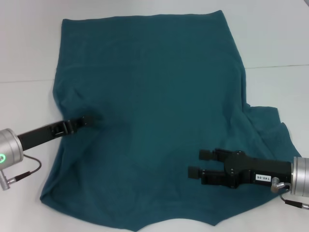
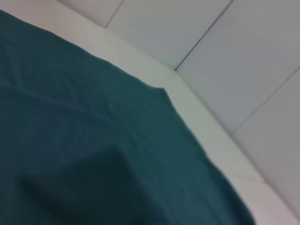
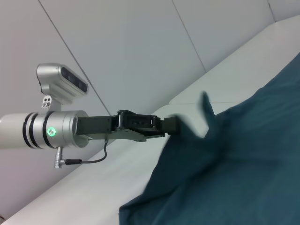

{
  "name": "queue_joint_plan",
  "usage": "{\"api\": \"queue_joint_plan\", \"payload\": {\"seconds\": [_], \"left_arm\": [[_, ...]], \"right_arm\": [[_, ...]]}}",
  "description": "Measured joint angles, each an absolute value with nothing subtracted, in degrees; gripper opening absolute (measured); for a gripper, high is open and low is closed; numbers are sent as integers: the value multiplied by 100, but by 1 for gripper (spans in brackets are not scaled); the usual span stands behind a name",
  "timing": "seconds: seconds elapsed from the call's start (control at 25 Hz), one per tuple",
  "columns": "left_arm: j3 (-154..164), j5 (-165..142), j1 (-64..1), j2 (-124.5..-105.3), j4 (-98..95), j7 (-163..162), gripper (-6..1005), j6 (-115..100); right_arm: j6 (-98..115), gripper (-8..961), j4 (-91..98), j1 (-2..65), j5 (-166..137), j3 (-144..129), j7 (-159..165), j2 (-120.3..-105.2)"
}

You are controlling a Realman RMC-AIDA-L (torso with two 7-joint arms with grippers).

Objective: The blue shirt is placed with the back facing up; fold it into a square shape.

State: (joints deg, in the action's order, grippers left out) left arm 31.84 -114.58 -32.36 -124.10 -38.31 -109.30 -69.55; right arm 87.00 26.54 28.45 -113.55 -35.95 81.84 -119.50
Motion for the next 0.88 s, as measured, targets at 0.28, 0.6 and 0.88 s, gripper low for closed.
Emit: {"api": "queue_joint_plan", "payload": {"seconds": [0.28,0.6,0.88], "left_arm": [[3266,-10953,-3185,-12407,-3774,-10641,334,-7438],[3236,-10929,-3079,-12389,-3846,-10307,516,-7730],[3378,-10953,-2999,-12390,-3832,-9638,823,-8679]], "right_arm": [[8814,917,2658,2788,-11353,-3564,8193,-11917],[8834,917,2706,2777,-11319,-3390,8356,-11825],[8869,916,2905,2770,-11327,-3235,9141,-11497]]}}
